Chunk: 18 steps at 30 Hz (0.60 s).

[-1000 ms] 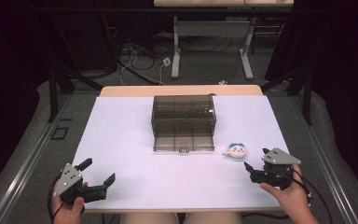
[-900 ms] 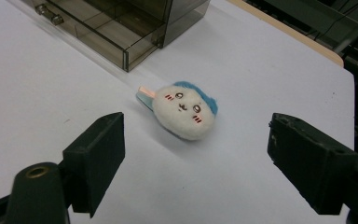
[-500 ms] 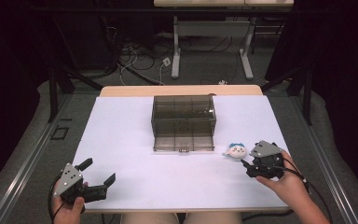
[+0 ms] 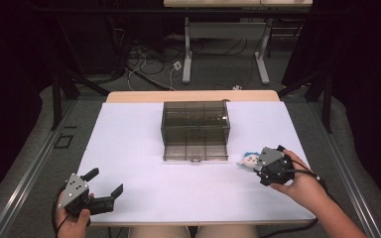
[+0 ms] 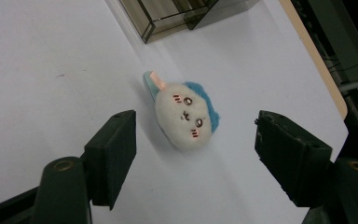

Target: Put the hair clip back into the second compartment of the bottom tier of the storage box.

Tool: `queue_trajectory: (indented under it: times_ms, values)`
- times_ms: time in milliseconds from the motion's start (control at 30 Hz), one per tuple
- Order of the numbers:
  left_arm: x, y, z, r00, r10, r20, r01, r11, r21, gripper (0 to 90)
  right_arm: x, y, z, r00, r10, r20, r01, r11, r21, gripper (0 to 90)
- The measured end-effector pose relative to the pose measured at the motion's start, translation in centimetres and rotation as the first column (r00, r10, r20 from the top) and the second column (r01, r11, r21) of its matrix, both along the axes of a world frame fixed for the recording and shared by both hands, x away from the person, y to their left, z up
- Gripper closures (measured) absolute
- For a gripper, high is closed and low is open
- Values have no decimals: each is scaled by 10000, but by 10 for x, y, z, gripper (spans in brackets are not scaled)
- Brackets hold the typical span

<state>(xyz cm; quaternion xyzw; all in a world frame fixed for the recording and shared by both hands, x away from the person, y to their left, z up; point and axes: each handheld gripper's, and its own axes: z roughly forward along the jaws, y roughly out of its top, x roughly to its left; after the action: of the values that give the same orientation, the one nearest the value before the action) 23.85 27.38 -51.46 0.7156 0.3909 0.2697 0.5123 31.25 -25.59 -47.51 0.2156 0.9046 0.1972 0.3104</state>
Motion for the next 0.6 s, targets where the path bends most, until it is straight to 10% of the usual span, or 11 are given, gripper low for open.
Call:
queue_trajectory:
  times_ms: [600]
  values:
    - [0, 0, 0, 10000, -46, -5, 46, 10000, 44, 11, 19, 8, 3, 9913, 1286, -285, -1316, 9777, -1635, 285]
